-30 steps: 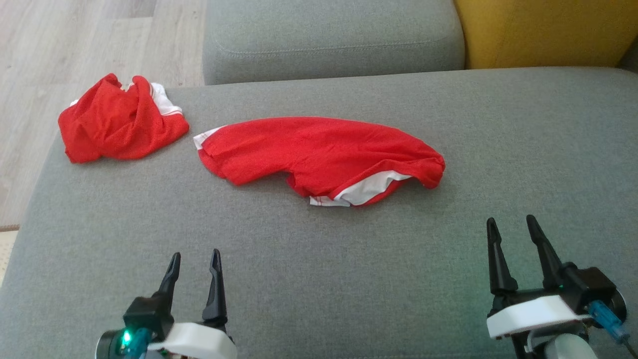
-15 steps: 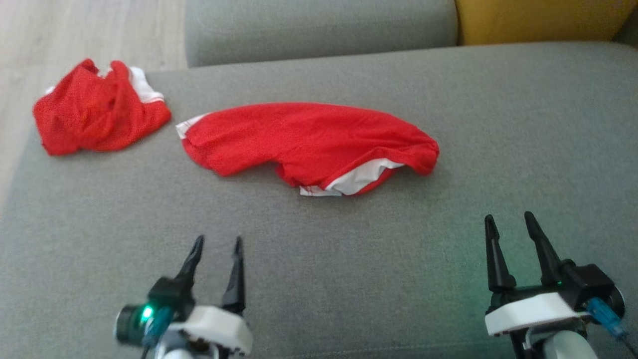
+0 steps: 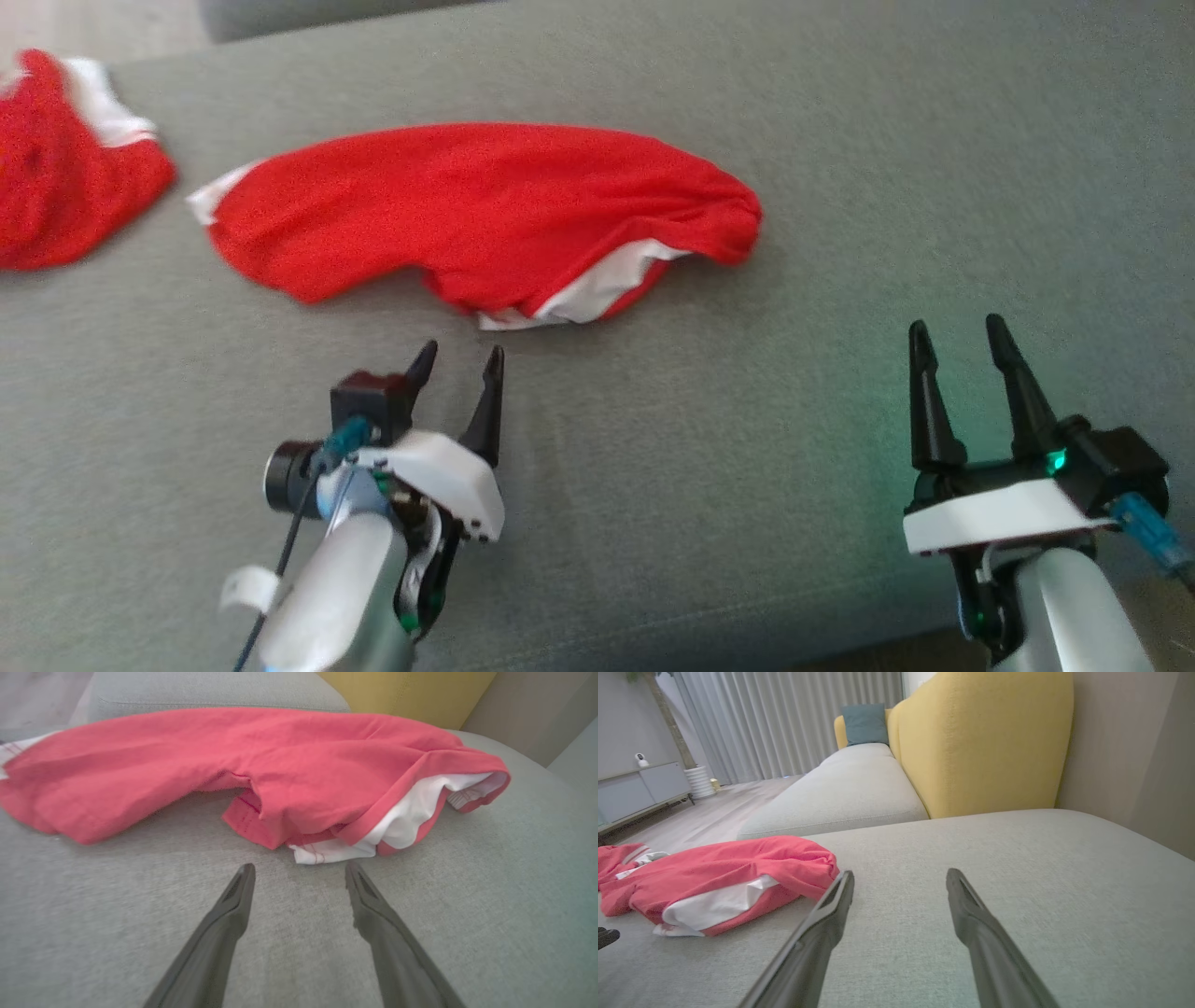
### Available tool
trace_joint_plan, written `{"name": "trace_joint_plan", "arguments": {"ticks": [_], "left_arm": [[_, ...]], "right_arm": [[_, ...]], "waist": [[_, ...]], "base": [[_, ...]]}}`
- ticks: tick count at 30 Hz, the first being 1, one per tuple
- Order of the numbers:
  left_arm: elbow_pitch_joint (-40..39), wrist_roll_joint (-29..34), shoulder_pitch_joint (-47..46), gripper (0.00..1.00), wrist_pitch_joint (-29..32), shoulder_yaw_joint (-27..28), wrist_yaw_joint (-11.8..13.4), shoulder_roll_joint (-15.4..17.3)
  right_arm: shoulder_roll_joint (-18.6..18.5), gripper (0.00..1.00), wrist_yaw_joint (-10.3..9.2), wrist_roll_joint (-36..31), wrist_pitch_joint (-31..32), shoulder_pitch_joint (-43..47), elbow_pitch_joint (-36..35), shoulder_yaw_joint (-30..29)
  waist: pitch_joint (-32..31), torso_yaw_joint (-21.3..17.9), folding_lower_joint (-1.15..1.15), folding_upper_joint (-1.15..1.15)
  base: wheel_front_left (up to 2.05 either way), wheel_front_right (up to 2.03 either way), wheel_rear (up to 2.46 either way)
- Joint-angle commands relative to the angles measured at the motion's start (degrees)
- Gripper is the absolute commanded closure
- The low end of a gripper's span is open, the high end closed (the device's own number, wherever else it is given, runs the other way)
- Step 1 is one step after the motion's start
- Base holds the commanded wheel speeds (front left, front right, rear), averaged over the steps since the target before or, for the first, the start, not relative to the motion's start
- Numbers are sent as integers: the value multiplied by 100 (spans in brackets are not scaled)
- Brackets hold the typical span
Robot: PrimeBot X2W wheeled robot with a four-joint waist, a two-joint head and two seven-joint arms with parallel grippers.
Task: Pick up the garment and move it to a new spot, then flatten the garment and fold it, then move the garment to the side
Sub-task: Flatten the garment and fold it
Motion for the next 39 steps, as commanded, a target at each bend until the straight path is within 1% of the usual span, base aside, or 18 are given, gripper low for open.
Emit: {"name": "trace_joint_plan", "arguments": {"ticks": [1,6,7,12,13,14,15,16,17,22,27,33,39], "left_arm": [[-39,-106,-333,0,23,99,7,9],[228,-322,-614,0,-12,55,66,9],[383,-383,-741,0,-25,81,122,9],[693,-495,-1026,0,-112,168,172,9],[725,-532,-1064,3,-134,179,172,9],[758,-557,-1094,26,-154,181,175,9],[793,-571,-1119,57,-171,177,181,9],[839,-572,-1136,80,-177,164,192,9],[882,-577,-1145,100,-179,142,190,8],[930,-664,-1132,100,-237,6,147,8],[716,-694,-942,100,-365,-29,147,32],[-30,-749,-371,100,-467,92,245,204],[-937,-840,392,100,-452,245,472,444]], "right_arm": [[-32,0,-5,46,-37,-212,-206,106],[-32,0,-5,104,-37,-281,-227,63],[-32,0,-5,137,-37,-317,-236,73],[-32,0,-5,209,-37,-370,-252,87],[-32,0,-5,217,-37,-371,-253,82],[-32,0,-5,222,-37,-372,-253,75],[-32,0,-5,224,-37,-372,-250,66],[-32,0,-5,223,-37,-373,-245,59],[-32,0,-5,222,-37,-372,-240,52],[-32,0,-5,205,-37,-354,-243,-27],[-32,0,-5,155,-37,-302,-243,-76],[-32,0,-5,68,-37,-183,-201,-105],[-32,0,-5,8,-37,-48,-147,-54]], "waist": [[287,-292,-1,0],[446,-461,-1,0],[505,-534,-1,0],[583,-648,-1,0],[589,-659,-1,0],[591,-667,-1,0],[590,-671,-1,0],[584,-672,-1,0],[577,-669,-1,0],[497,-542,-1,0],[318,-275,-1,0],[11,108,-1,0],[-230,417,-1,0]], "base": [[0,0,0],[0,0,0],[0,0,0],[0,0,0],[0,0,0],[0,0,0],[0,0,0],[0,0,0],[0,0,0],[0,0,0],[0,0,0],[0,0,0],[0,0,0]]}}
